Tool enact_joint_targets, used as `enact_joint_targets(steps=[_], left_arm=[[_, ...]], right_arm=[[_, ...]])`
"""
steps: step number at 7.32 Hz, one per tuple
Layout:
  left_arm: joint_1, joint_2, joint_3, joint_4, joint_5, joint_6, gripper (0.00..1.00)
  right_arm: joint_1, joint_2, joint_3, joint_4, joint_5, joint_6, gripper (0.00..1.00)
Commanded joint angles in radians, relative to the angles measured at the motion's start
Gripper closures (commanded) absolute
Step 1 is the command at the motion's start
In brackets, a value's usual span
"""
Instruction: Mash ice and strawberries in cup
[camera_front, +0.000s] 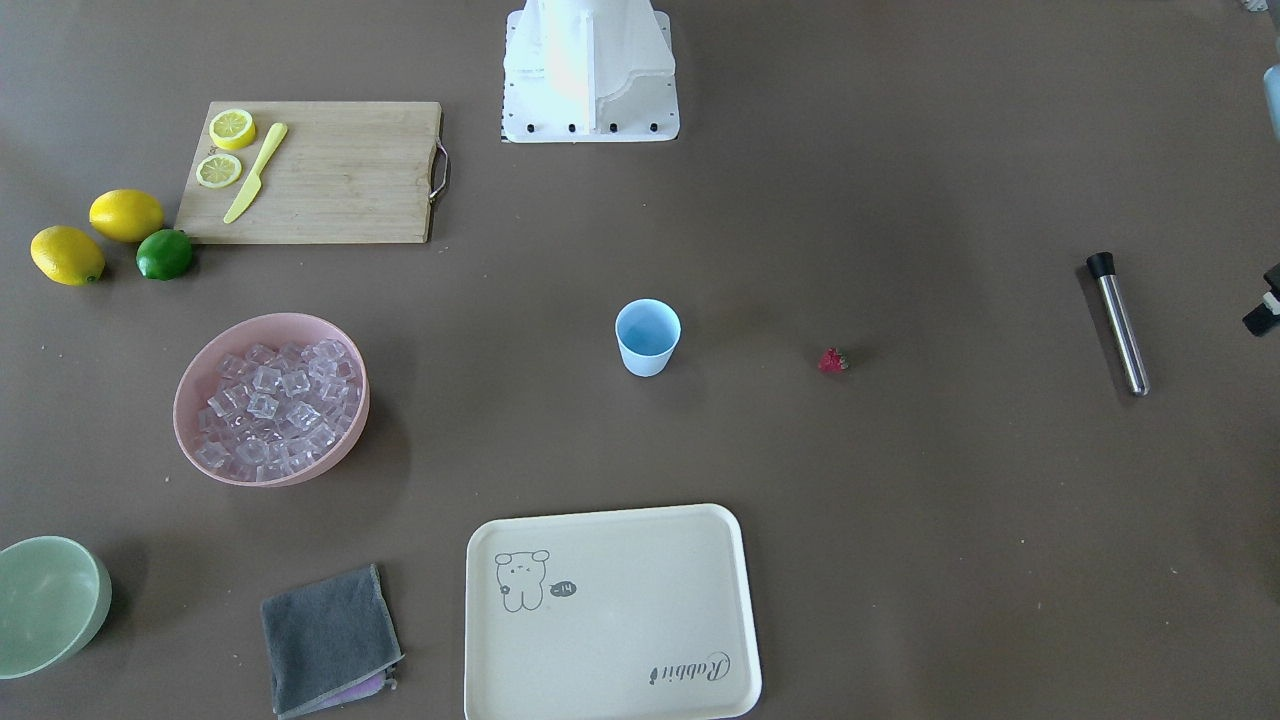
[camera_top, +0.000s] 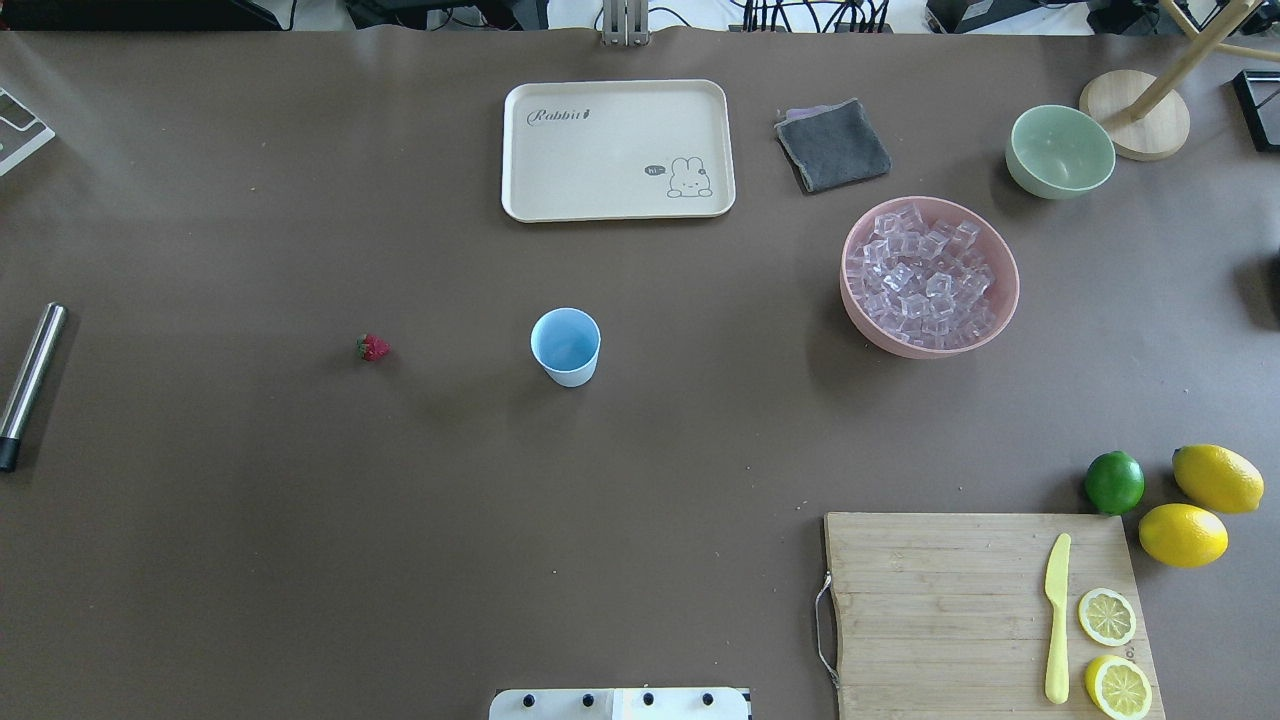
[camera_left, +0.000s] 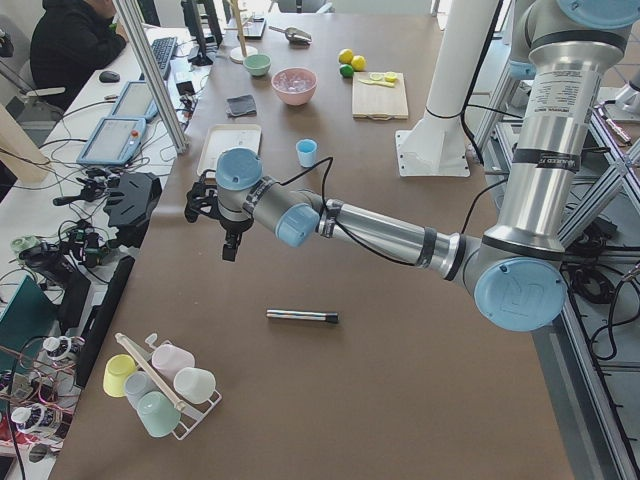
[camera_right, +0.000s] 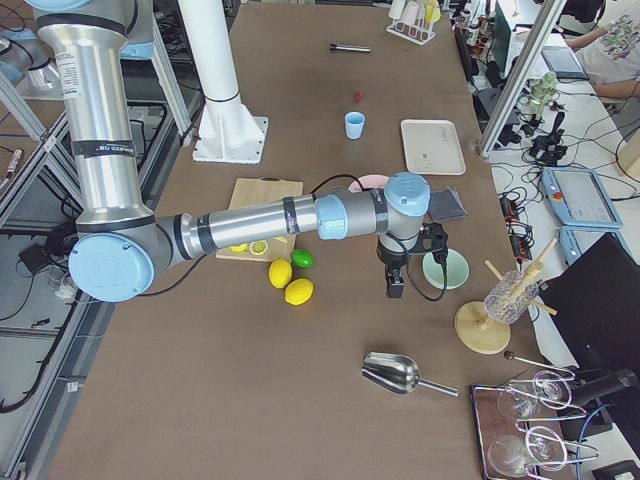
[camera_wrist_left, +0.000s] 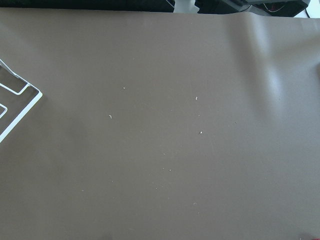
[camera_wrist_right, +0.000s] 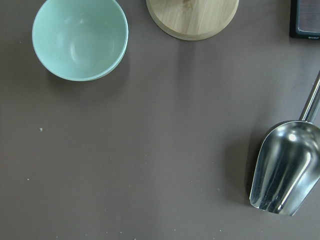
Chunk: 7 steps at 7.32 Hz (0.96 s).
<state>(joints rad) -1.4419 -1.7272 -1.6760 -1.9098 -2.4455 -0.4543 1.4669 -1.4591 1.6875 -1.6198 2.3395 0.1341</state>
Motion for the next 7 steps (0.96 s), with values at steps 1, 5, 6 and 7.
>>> enact_joint_targets(steps=[1, 5, 6, 7], left_arm=[[-0.002, 0.003, -0.002, -0.003, -0.003, 0.005, 0.02], [-0.002, -0.019, 0.013, 0.000, 0.011, 0.006, 0.02], [0.000, -0.028, 0.028, 0.000, 0.092, 0.006, 0.02], [0.000, -0.017, -0.014, -0.001, 0.149, 0.006, 0.02]], right_arm=[[-0.002, -0.003, 0.021, 0.000, -0.003, 0.001, 0.01], [0.000, -0.001, 0.023, 0.000, -0.020, 0.002, 0.01], [0.000, -0.001, 0.035, 0.000, -0.019, 0.019, 0.01], [0.000, 0.003, 0.035, 0.000, -0.019, 0.022, 0.01]])
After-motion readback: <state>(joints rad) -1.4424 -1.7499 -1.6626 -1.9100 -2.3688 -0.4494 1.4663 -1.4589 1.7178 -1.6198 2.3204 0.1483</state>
